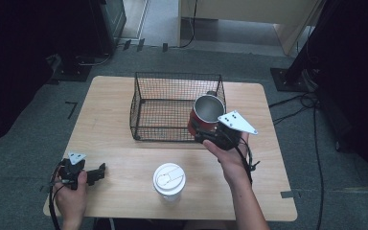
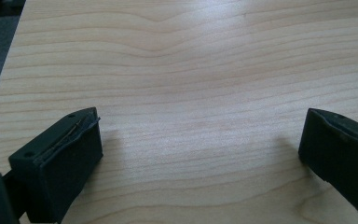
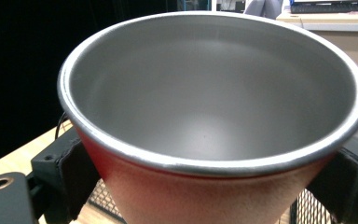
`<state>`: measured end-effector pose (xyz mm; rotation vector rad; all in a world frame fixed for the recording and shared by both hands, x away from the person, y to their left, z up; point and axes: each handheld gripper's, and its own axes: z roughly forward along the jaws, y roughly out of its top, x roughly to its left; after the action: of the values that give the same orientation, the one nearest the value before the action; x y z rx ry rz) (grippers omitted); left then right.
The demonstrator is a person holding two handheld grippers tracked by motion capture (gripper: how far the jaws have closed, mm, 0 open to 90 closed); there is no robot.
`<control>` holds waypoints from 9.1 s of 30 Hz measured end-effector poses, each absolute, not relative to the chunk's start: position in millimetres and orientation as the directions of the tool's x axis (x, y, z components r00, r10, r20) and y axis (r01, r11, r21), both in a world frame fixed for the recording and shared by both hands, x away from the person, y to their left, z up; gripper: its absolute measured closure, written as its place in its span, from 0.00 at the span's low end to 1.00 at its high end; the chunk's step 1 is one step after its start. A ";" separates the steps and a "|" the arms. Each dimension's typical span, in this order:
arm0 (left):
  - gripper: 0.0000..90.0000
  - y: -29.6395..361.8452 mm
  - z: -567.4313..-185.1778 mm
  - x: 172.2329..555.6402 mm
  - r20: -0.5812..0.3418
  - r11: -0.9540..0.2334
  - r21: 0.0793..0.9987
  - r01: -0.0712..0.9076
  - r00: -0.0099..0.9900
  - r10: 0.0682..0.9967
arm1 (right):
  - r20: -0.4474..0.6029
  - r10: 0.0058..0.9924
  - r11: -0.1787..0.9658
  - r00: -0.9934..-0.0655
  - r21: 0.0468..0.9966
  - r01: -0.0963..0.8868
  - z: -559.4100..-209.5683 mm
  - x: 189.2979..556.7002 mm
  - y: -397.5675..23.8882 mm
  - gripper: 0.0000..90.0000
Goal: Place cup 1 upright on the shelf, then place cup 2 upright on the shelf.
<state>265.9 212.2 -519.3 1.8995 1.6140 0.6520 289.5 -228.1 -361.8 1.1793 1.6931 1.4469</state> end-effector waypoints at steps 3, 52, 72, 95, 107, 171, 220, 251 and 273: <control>0.00 212.2 -519.3 265.9 0.009 -0.121 0.687 0.716 0.158 0.987 | 0.079 0.909 0.018 -0.408 0.973 0.230 -357.9 298.1 -224.6 0.09; 0.00 212.2 -519.4 265.9 0.009 -0.121 0.687 0.716 0.159 0.987 | 0.066 0.953 0.091 -0.297 0.869 0.486 -406.6 427.8 -193.4 0.09; 0.00 212.4 -519.3 265.8 0.010 -0.124 0.686 0.717 0.160 0.987 | 0.032 0.952 0.175 -0.305 0.760 0.626 -425.0 444.5 -189.9 0.08; 0.00 212.2 -519.4 265.9 0.009 -0.121 0.687 0.717 0.159 0.987 | -0.031 0.955 0.238 -0.294 0.670 0.703 -421.7 434.5 -182.7 0.07; 0.00 212.2 -519.4 265.9 0.009 -0.121 0.687 0.717 0.159 0.987 | -0.075 0.960 0.245 -0.271 0.698 0.673 -417.7 427.6 -183.6 0.04; 0.00 212.3 -519.3 265.9 0.009 -0.122 0.687 0.717 0.159 0.987 | -0.073 0.916 0.295 -0.395 0.789 0.539 -407.4 384.0 -198.8 0.00; 0.00 211.2 -519.1 266.9 0.010 -0.125 0.685 0.718 0.161 0.987 | 0.050 0.855 0.197 -0.516 0.890 0.412 -383.6 260.8 -217.2 0.00; 0.00 211.2 -519.4 267.0 0.011 -0.124 0.688 0.715 0.161 0.987 | 0.115 0.816 0.164 -0.566 0.893 0.418 -418.6 198.3 -243.2 0.00; 0.00 211.3 -519.3 266.9 0.012 -0.126 0.686 0.716 0.162 0.987 | 0.138 0.730 0.237 -0.669 0.868 0.437 -454.0 177.3 -230.4 0.00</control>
<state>266.9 211.3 -519.3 1.9057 1.6098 0.6527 177.3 -230.4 -454.0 1.0863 2.2183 1.4041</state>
